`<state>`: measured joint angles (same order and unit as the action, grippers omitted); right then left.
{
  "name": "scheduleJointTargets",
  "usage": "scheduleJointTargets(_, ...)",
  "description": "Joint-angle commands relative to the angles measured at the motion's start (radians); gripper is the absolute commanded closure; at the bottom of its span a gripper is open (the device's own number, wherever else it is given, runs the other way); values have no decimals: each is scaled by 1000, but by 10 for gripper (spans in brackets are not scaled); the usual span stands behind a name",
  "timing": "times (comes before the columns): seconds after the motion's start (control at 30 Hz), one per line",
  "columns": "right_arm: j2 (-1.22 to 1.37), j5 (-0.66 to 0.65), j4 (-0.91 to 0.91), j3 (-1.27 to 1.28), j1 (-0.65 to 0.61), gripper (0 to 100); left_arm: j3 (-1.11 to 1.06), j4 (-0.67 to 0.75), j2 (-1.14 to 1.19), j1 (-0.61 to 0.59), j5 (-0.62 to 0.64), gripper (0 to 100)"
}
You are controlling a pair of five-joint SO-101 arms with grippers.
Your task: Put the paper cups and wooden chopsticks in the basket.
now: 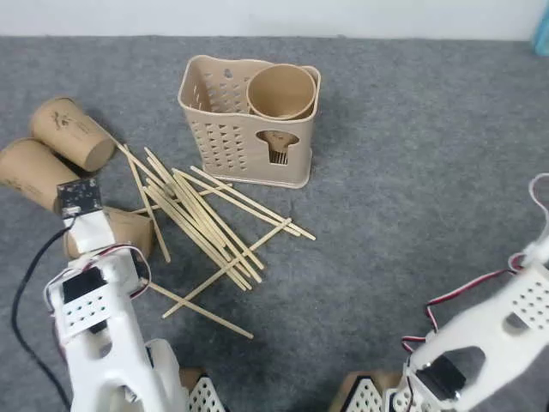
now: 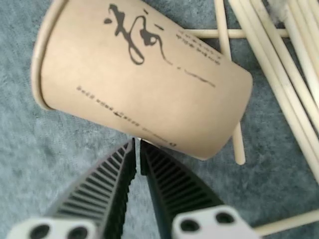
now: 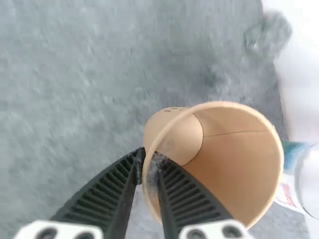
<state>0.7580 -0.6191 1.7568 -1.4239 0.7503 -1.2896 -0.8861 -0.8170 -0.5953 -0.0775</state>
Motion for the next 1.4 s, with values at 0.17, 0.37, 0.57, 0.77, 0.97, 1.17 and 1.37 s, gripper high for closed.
scheduleJointTargets(0.17,-341,227,45,147,-263,991,13,29,-3,2,-3,987)
scheduleJointTargets(0.37,-625,296,38,391,-542,991,15,29,-3,3,-3,987)
scheduleJointTargets(0.57,-751,361,-21,396,-860,991,15,29,-3,3,-3,987)
scheduleJointTargets(0.77,-763,364,-124,396,-1050,991,15,29,-3,0,-3,987)
scheduleJointTargets(0.97,-745,293,-223,410,-1221,991,13,29,-3,-2,-3,987)
scheduleJointTargets(1.17,-654,279,-236,425,-1288,991,13,29,-3,-2,-3,987)
scheduleJointTargets(1.37,-582,239,-222,425,-1259,991,13,29,-3,-2,-3,987)
